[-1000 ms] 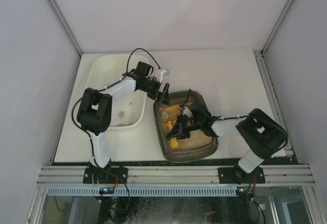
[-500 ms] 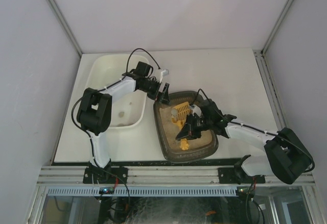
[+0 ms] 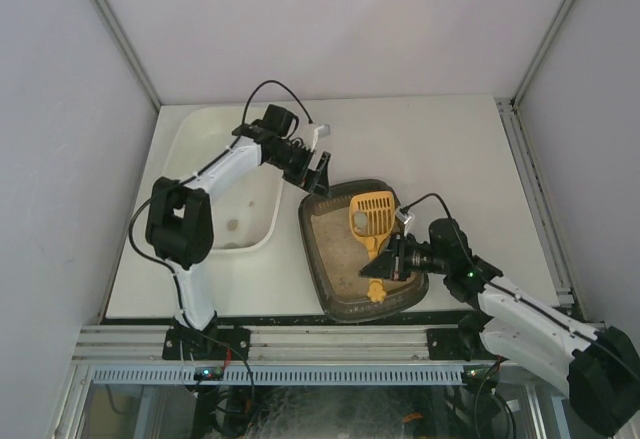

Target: Clean the litter box

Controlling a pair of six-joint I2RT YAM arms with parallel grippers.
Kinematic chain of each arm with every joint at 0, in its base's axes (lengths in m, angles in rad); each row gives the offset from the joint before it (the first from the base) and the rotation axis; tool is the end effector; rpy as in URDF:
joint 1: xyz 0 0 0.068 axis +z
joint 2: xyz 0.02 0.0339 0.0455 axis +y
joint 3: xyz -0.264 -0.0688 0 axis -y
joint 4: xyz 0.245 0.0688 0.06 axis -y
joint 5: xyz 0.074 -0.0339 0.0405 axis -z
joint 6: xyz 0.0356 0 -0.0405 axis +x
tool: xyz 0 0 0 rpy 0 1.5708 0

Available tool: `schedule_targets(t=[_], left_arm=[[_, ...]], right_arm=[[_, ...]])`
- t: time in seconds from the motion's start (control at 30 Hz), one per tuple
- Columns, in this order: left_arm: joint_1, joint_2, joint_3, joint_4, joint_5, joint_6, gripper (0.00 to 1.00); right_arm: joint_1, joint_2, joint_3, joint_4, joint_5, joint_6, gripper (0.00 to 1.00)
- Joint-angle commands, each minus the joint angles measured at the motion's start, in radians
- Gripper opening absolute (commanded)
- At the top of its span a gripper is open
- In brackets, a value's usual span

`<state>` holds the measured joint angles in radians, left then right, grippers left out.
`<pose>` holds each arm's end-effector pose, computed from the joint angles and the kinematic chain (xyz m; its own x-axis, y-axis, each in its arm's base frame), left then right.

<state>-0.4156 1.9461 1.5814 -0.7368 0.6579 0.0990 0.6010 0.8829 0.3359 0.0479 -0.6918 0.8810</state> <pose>0.3693 -0.1868 0.2367 -0.7554 0.4188 -0.5039 0.6503 0.5737 -0.4980 0.1372 0.1216 0.1927 -0.9435 0.0734 -0.3232 -0.2666 0.4114 0.8716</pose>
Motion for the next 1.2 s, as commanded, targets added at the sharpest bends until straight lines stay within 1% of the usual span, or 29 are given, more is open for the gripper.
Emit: schedule_targets(t=[0.0,0.07,0.13,0.27,0.33,0.4,0.47,0.5,0.57,0.63,0.7,0.83,0.93,1.0,1.1,1.13,1.17], left_arm=[[-0.008,-0.126,0.063,-0.069,0.009,0.024,1.0],[-0.007,-0.136,0.071,-0.083,0.002,0.027,1.0],[-0.007,-0.142,0.079,-0.097,0.002,0.029,1.0],[-0.008,-0.168,0.08,-0.107,-0.006,0.032,1.0],[-0.007,-0.181,0.089,-0.126,-0.034,0.056,1.0],[-0.007,-0.19,0.117,-0.171,-0.091,0.091,1.0],[-0.008,-0.201,0.145,-0.227,-0.147,0.135,1.0],[-0.006,-0.215,0.15,-0.246,-0.17,0.151,1.0],[-0.003,-0.271,0.13,-0.255,-0.216,0.178,1.0],[-0.001,-0.338,0.089,-0.249,-0.27,0.2,1.0],[0.0,-0.402,0.04,-0.247,-0.338,0.216,1.0],[0.0,-0.54,-0.067,-0.231,-0.48,0.245,1.0],[0.01,-0.605,-0.092,-0.242,-0.605,0.213,1.0],[0.033,-0.61,-0.065,-0.264,-0.672,0.149,1.0],[0.103,-0.644,-0.086,-0.241,-0.676,0.085,1.0],[0.124,-0.653,-0.091,-0.237,-0.66,0.068,1.0],[0.143,-0.658,-0.092,-0.236,-0.653,0.049,1.0]], right_arm=[[-0.024,-0.137,-0.105,0.237,0.05,-0.003,0.0],[-0.024,-0.196,-0.135,0.276,0.085,-0.014,0.0],[-0.027,-0.24,-0.137,0.278,0.097,-0.04,0.0],[-0.075,-0.28,-0.119,0.291,0.052,-0.038,0.0],[-0.08,-0.281,-0.091,0.251,0.047,-0.043,0.0],[-0.052,-0.271,-0.058,0.215,0.018,-0.048,0.0],[-0.039,-0.291,-0.033,0.168,0.003,-0.048,0.0],[-0.044,-0.313,-0.027,0.142,0.024,-0.041,0.0],[-0.028,-0.349,-0.02,0.082,0.076,-0.036,0.0],[0.037,-0.338,0.007,0.01,0.116,-0.04,0.0],[0.098,-0.333,0.009,-0.013,0.145,-0.015,0.0],[0.118,-0.389,-0.042,-0.013,0.228,0.054,0.0],[0.186,-0.337,-0.044,0.012,0.246,0.067,0.0],[0.182,-0.328,-0.054,0.028,0.229,0.079,0.0],[0.086,-0.376,-0.093,0.066,0.224,0.122,0.0],[0.091,-0.363,-0.087,0.062,0.222,0.119,0.0],[0.122,-0.33,-0.063,0.041,0.222,0.101,0.0]])
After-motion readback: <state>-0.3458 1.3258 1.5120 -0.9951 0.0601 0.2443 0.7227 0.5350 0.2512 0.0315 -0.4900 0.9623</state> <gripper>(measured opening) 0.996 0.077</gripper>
